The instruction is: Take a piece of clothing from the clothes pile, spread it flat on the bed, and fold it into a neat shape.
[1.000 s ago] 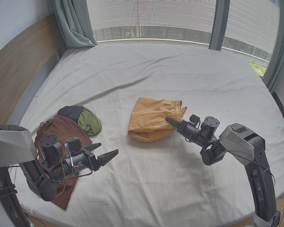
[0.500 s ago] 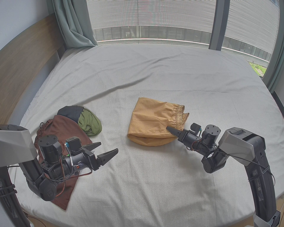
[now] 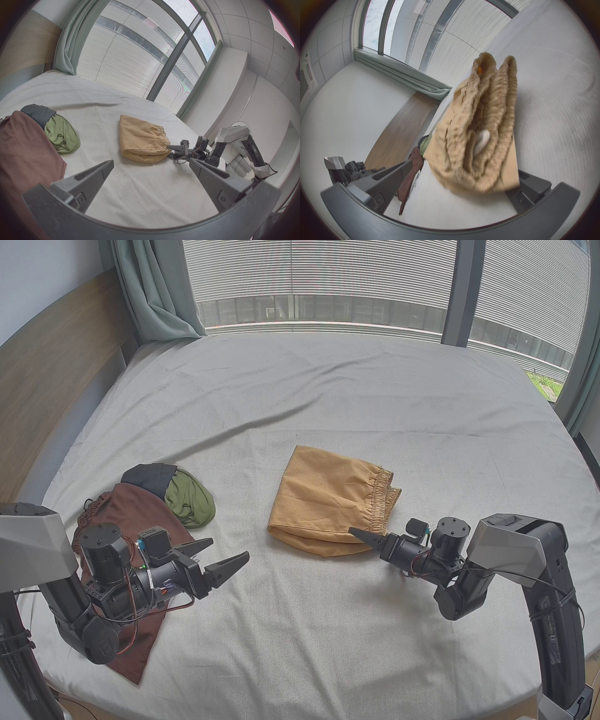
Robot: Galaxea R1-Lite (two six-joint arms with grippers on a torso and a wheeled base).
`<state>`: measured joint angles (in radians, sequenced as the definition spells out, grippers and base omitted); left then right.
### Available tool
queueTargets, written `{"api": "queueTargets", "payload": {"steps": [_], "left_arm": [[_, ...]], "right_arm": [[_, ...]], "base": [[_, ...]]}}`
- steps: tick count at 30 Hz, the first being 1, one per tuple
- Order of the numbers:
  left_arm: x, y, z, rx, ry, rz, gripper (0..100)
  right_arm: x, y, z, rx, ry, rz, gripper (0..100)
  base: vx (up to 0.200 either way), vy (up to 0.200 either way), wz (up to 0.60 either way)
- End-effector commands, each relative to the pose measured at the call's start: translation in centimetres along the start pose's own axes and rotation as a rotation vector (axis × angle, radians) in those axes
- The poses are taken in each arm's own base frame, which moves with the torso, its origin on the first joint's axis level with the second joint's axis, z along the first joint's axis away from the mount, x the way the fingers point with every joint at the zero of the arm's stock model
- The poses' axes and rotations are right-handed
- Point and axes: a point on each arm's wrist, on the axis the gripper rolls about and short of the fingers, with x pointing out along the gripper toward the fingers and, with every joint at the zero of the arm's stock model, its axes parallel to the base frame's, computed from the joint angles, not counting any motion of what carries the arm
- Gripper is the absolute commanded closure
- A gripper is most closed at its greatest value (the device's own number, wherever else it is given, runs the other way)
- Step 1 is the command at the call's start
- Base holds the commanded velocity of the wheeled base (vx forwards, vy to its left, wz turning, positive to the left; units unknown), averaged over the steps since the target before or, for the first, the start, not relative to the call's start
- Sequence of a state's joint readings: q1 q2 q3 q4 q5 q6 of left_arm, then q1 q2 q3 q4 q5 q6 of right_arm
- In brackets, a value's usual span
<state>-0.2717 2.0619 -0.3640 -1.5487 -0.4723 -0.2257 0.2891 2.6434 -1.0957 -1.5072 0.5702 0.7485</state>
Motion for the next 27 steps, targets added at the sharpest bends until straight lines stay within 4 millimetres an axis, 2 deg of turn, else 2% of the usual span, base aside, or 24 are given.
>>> {"api": "queueTargets", "payload": {"steps": [1,4,7,13,17,19,20,22,24,27], "left_arm": [[0.0,0.0,0.2,0.004,-0.007,0.0,0],[0.1,0.1,0.2,0.003,-0.011,0.001,0],[0.0,0.1,0.4,0.006,-0.016,0.001,0],[-0.1,-0.1,0.8,0.012,-0.028,-0.003,0],[-0.2,-0.2,0.8,0.012,-0.027,-0.005,0],[-0.2,-0.1,0.8,0.012,-0.028,-0.003,0],[-0.2,-0.1,0.8,0.013,-0.029,-0.004,0],[-0.1,-0.2,0.8,0.013,-0.029,-0.005,0],[-0.2,-0.2,0.8,0.012,-0.027,-0.005,0],[-0.2,-0.2,0.8,0.012,-0.027,-0.005,0]], "right_arm": [[-1.7,1.4,-1.6,-0.006,0.069,-0.031,0],[-2.6,2.7,-2.6,-0.009,0.104,-0.03,0],[-3.0,4.9,-2.3,-0.017,0.116,-0.004,0],[-3.0,9.7,-0.5,-0.048,0.093,0.091,0],[-2.6,11.2,1.6,-0.051,0.039,0.143,0],[-2.3,11.4,2.0,-0.046,0.025,0.155,0],[-1.6,11.3,3.2,-0.042,-0.011,0.177,0],[-1.1,11.3,3.9,-0.053,-0.033,0.19,0],[-0.1,9.0,4.2,-0.048,-0.046,0.162,0],[0.9,7.3,4.3,-0.044,-0.053,0.147,0]], "base": [[0.0,0.0,0.0],[0.0,0.0,0.0],[0.0,0.0,0.0],[0.0,0.0,0.0],[0.0,0.0,0.0],[0.0,0.0,0.0],[0.0,0.0,0.0],[0.0,0.0,0.0],[0.0,0.0,0.0],[0.0,0.0,0.0]]}}
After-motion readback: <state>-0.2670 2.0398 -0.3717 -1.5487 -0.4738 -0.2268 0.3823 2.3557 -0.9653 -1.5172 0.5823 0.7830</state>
